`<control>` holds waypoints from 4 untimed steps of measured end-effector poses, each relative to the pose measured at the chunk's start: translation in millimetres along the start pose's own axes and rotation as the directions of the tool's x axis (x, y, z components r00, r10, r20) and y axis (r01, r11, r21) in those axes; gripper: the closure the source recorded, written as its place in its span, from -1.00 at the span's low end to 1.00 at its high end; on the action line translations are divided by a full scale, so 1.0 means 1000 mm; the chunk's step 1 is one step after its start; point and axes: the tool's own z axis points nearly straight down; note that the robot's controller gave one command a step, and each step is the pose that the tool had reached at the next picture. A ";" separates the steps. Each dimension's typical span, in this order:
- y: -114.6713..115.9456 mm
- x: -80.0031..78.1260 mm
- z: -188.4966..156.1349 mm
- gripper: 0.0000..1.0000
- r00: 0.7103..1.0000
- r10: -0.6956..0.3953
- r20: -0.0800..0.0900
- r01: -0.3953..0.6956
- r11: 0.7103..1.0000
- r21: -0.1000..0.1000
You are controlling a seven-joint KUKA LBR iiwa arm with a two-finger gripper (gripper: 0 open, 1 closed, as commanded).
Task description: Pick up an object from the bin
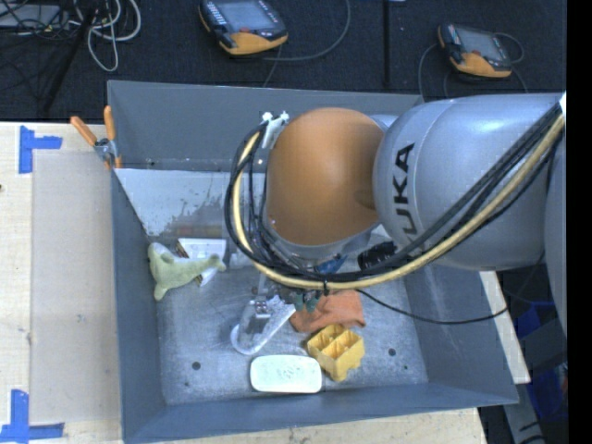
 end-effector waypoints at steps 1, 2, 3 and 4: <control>0.000 -0.007 -0.032 -1.00 0.998 0.065 -0.001 -0.065 0.998 0.001; -0.001 -0.010 -0.041 -1.00 0.997 0.076 0.003 -0.076 0.997 -0.002; -0.021 -0.005 -0.013 -1.00 0.999 0.038 0.000 -0.038 0.999 0.006; 0.018 0.010 0.018 -1.00 0.997 0.074 0.001 -0.074 0.997 -0.001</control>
Offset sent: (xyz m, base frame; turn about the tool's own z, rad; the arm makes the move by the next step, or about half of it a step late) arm 0.0347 -0.0836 -0.0460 0.0967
